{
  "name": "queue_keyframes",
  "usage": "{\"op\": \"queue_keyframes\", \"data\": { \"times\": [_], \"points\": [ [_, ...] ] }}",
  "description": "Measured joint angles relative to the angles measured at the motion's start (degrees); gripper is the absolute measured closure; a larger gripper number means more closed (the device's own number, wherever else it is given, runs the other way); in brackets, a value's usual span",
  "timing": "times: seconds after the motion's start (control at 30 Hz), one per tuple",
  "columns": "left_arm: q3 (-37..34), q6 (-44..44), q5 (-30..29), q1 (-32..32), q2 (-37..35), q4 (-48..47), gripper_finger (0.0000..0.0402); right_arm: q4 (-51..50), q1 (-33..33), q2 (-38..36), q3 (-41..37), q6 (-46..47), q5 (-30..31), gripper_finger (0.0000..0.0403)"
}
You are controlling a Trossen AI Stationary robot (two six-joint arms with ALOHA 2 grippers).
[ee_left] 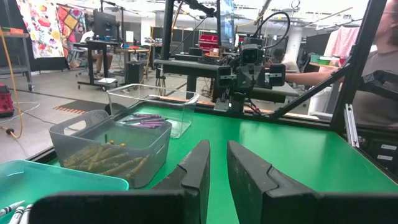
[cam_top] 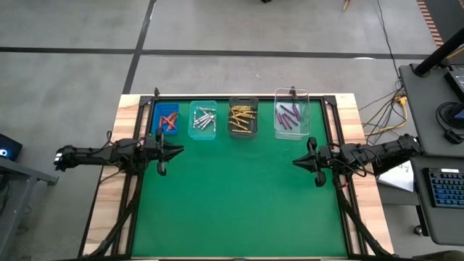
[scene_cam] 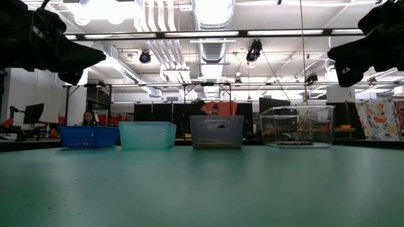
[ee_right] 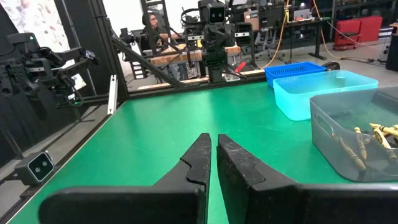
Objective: Sort crayons
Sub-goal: Return to Home Position
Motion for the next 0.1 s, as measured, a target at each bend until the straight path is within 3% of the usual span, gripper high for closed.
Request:
{"op": "queue_keyframes", "data": {
  "times": [0.1],
  "points": [
    [0.0, 0.0, 0.0, 0.01, 0.01, 0.0, 0.0365, 0.0, 0.0, 0.0, 0.0, -0.01, 0.0, 0.0385]
  ]
}}
